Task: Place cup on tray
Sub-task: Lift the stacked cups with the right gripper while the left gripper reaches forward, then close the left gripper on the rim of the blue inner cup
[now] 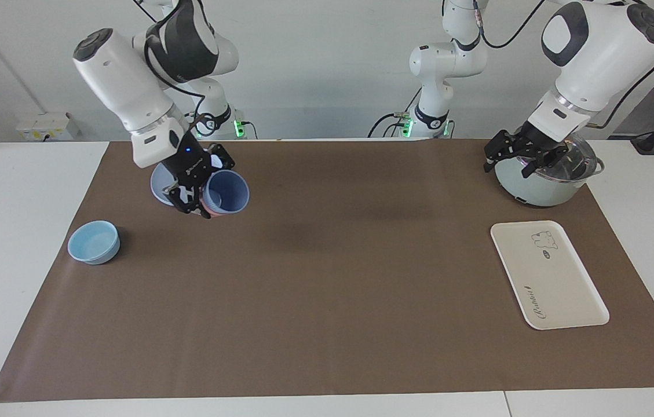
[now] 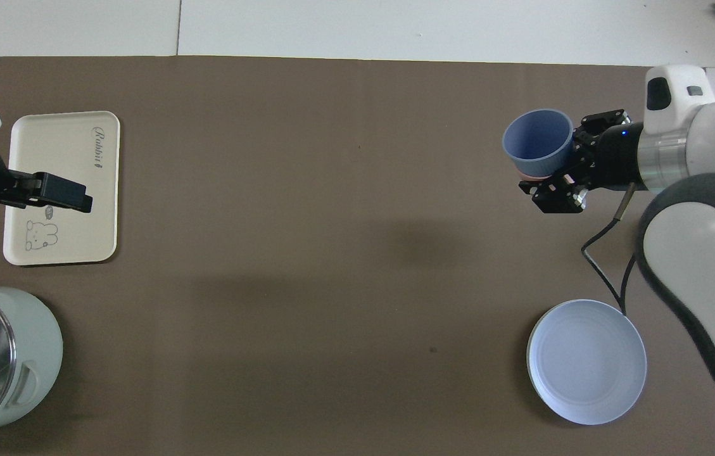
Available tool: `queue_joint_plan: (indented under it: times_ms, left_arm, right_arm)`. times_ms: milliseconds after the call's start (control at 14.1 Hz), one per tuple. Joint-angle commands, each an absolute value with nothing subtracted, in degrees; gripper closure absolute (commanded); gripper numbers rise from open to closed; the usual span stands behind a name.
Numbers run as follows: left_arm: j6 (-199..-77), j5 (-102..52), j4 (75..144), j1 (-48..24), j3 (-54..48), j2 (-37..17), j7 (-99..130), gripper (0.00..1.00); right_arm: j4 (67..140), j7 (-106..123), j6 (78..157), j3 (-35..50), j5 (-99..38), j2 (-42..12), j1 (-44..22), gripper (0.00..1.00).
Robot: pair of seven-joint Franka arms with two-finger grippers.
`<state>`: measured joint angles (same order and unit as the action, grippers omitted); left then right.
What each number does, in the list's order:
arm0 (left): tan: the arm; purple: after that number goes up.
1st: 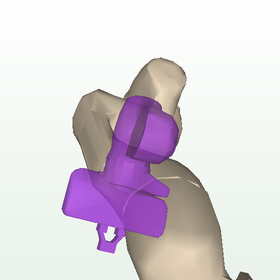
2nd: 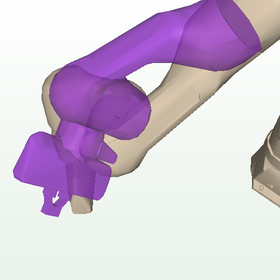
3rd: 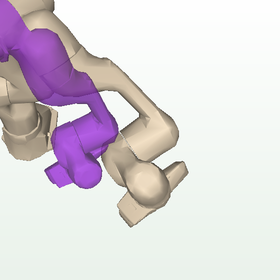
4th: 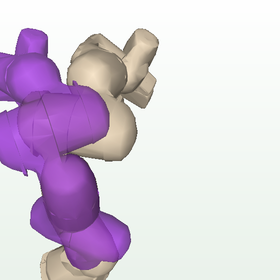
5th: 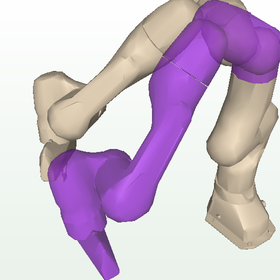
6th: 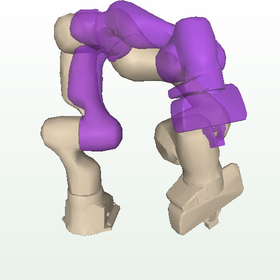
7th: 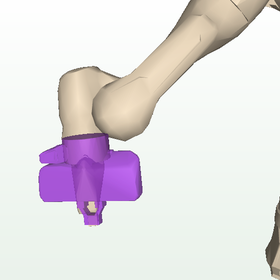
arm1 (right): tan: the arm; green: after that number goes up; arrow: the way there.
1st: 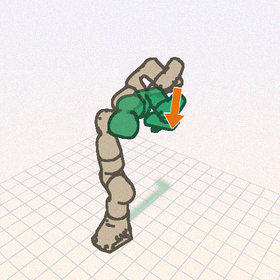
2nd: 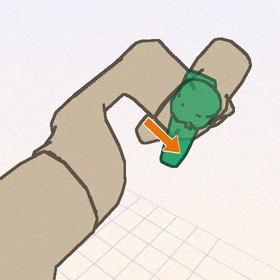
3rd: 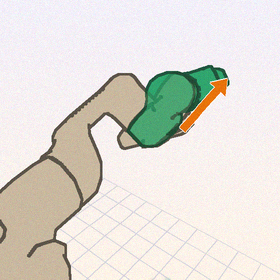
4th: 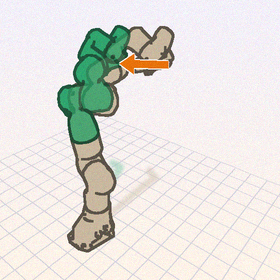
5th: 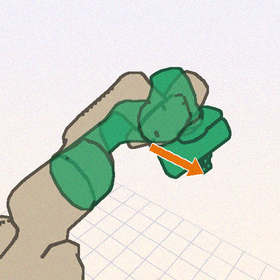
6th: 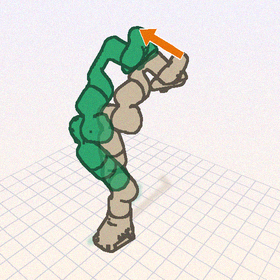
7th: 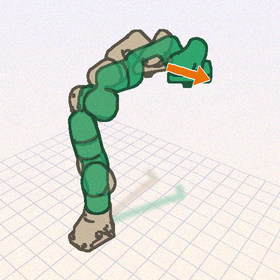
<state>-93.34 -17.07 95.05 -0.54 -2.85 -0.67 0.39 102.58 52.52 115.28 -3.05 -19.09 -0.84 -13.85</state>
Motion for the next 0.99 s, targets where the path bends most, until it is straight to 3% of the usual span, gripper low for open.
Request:
queue_joint_plan:
  times_ms: [0,496,709,780,921]
  left_arm:
    - [-93.9,-29.8,95.8,-1.2,-2.9,-2.2,9.2,0.09]
    - [-118.1,-43.9,103.0,-18.9,-3.3,-2.2,26.9,0.21]
    - [-120.8,-43.9,104.0,-23.5,-3.3,-1.9,28.2,0.25]
    - [-120.9,-43.9,104.5,-24.9,-3.3,-1.8,28.4,0.32]
    - [-123.2,-43.9,105.2,-27.7,-3.3,-1.6,29.6,0.38]
  right_arm:
    - [100.6,47.7,111.8,-3.3,-16.0,-1.2,-17.4,1.0]
    - [100.5,36.7,112.0,-3.2,-4.8,-1.8,-28.6,1.0]
    - [99.7,36.5,112.0,-3.2,-2.9,-2.5,-29.9,1.0]
    - [99.4,36.5,112.1,-3.2,-2.9,-2.6,-29.8,1.0]
    - [99.3,36.5,112.6,-3.2,-2.9,-2.6,-29.7,1.0]
